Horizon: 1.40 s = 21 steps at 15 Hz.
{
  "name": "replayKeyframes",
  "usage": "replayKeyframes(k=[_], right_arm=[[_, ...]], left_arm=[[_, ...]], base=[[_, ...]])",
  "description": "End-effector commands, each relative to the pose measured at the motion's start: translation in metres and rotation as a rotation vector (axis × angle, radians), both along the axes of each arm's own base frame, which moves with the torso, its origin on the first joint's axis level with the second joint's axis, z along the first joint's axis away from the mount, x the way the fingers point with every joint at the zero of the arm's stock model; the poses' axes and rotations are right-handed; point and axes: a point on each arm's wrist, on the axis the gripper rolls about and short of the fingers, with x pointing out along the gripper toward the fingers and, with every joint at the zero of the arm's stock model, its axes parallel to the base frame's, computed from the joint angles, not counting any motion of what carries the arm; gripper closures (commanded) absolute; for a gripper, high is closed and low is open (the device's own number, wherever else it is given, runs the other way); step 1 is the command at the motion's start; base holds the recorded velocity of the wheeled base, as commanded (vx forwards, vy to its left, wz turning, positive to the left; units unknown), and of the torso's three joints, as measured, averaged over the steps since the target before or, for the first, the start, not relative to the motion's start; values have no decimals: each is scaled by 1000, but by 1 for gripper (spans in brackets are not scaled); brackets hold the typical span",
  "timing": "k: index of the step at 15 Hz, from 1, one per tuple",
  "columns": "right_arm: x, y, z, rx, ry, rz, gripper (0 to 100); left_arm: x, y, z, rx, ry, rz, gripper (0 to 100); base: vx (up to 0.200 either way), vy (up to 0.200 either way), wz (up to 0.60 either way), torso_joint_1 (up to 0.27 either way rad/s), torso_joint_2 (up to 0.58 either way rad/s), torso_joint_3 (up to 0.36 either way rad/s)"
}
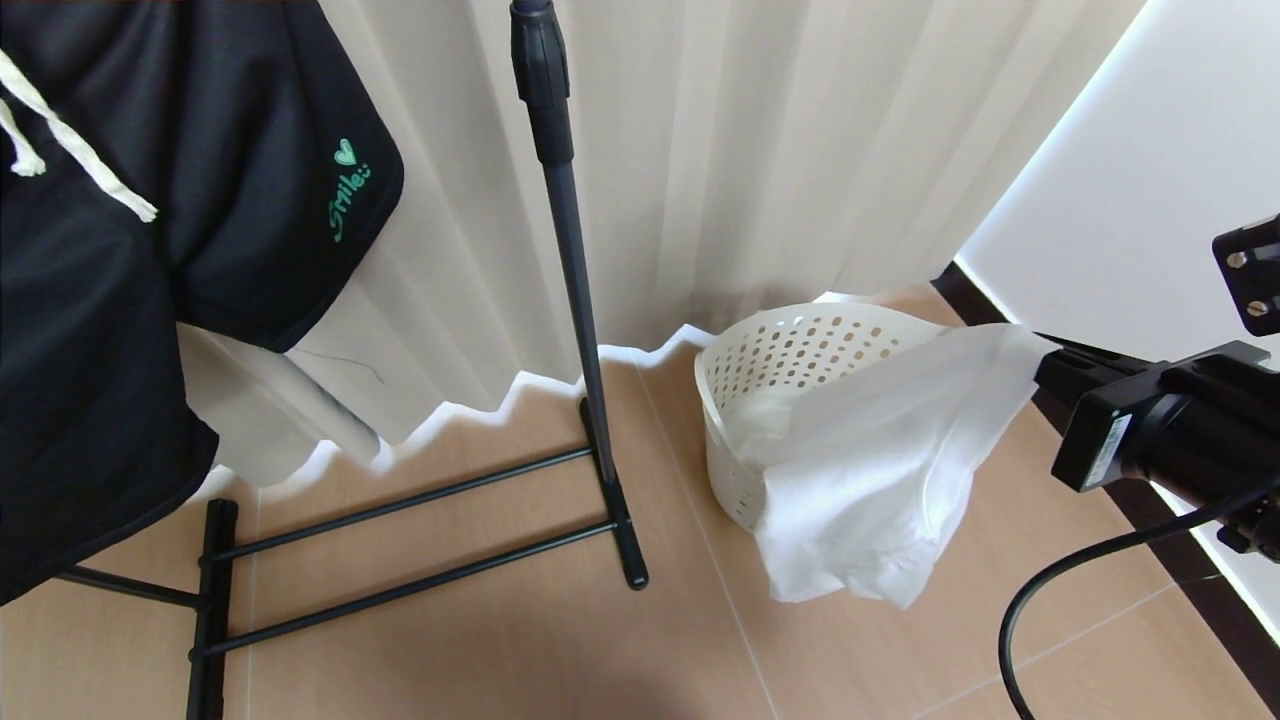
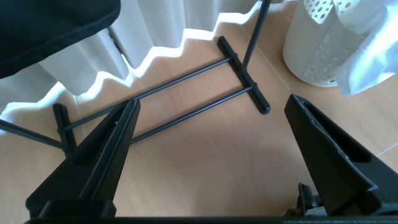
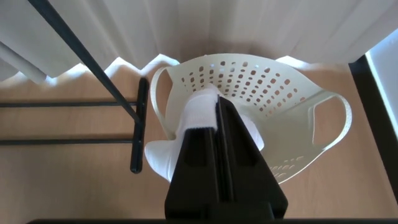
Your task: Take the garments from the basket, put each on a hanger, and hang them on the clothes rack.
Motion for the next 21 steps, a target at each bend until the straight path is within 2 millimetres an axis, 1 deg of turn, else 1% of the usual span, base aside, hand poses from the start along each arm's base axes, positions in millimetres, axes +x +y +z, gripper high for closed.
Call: replayKeyframes(k=[1,7,11,17,21], right_arm=[[-3,-2,2,5,-10,-1,100],[-8,-5,6,16,-29,2,100],[-4,-6,-3,-6,3,-12,100],[-3,-6,-1,-4,-6,-18,100],[-2,-8,-4,-11,8,-22,100]], left_arm=[[0,0,0,-2,2,1,0],[0,0,0,-2,2,2,0],[0,0,0,-3,0,5,0],[0,0,0,-3,0,10,0],[0,0,0,-3,2,10,0]], base=[[0,0,0,2,2,183],[0,0,0,1,4,201],[0,0,0,4,-2,210],[0,0,0,5,1,201],[0,0,0,2,4,204]])
